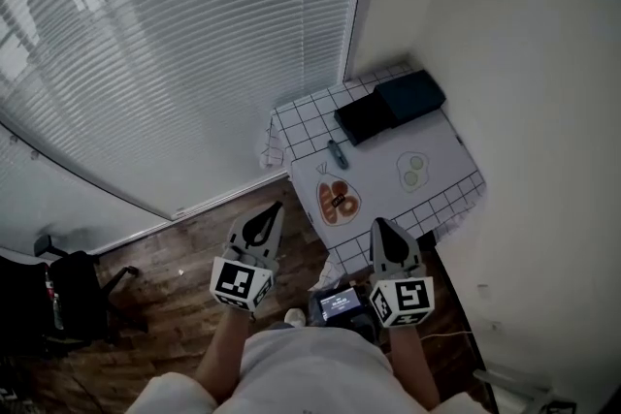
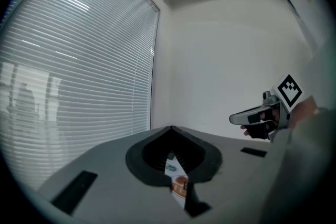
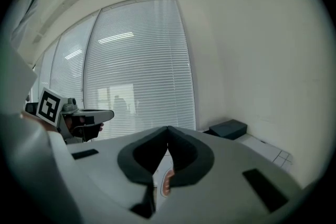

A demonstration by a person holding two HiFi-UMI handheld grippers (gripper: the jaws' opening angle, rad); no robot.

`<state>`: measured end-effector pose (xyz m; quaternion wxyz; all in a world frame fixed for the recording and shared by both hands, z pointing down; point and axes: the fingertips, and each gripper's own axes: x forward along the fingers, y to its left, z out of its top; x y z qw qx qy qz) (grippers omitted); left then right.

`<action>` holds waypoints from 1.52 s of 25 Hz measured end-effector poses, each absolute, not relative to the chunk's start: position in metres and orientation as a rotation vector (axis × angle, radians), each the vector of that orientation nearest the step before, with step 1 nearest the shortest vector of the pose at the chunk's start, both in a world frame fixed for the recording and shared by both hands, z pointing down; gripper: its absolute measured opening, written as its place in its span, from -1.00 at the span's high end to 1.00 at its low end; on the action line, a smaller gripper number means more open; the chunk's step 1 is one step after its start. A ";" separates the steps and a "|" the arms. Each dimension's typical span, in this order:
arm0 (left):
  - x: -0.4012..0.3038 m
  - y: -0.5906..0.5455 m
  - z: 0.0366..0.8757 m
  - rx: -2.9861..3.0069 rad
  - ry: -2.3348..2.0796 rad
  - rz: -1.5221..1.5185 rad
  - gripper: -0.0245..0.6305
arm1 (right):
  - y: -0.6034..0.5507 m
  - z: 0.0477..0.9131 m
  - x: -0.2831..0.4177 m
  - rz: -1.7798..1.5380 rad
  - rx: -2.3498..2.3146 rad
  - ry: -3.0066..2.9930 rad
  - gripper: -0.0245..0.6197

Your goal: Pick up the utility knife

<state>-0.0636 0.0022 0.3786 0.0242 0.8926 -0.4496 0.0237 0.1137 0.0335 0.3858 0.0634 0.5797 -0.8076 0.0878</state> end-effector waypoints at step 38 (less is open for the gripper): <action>-0.015 -0.169 0.446 2.760 -1.272 0.329 0.91 | -0.153 0.461 0.116 0.453 1.542 -2.394 0.90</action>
